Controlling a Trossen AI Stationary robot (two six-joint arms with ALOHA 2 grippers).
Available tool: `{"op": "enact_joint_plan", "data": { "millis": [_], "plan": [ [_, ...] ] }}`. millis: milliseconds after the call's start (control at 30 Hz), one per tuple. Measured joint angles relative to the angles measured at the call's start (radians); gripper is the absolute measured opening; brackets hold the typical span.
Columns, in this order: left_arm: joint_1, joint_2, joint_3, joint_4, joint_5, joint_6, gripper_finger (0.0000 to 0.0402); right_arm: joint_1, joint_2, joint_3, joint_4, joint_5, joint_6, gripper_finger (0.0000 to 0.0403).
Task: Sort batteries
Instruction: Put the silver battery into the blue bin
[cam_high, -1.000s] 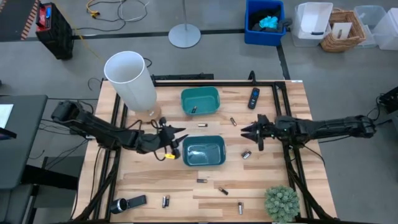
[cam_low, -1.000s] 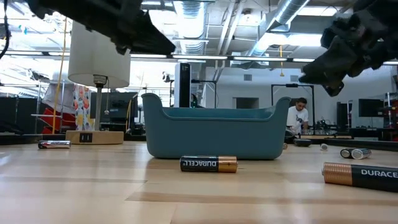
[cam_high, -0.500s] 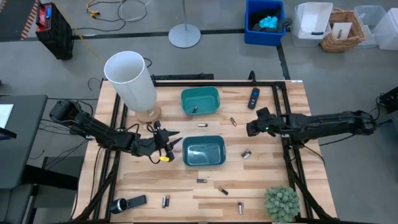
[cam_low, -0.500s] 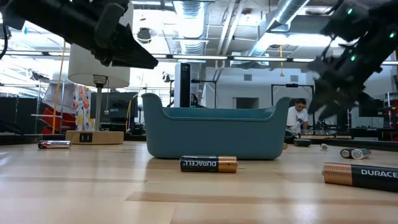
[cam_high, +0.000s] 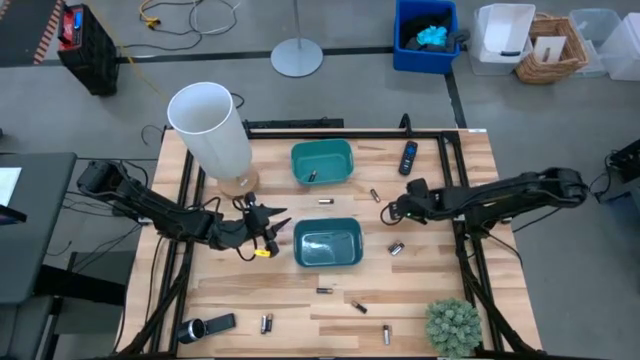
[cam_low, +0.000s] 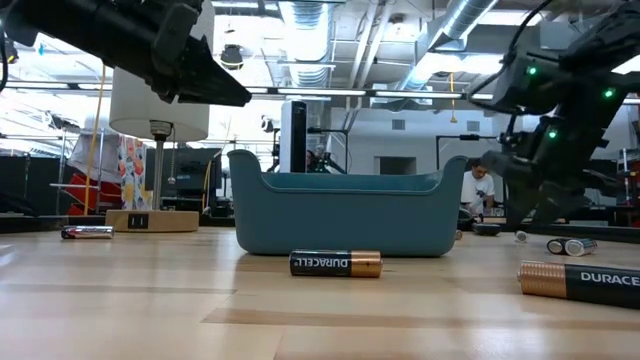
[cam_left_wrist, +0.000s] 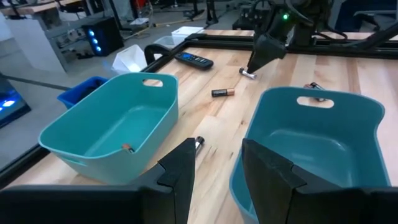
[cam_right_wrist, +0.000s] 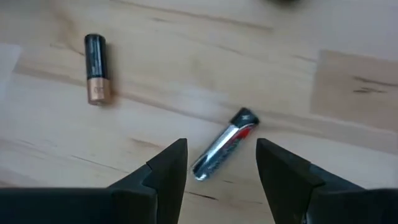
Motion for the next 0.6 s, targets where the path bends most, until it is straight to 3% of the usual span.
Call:
{"op": "enact_joint_plan", "data": {
  "millis": [400,600],
  "plan": [
    [0.0,0.0,0.0,0.0,0.002,-0.002,0.0128,-0.011,0.145,0.006,0.042,0.026,0.041,0.0205],
    [0.0,0.0,0.0,0.0,0.003,-0.002,0.0128,-0.012,0.136,0.004,0.035,0.025,0.05,0.0164]
  ]
}}
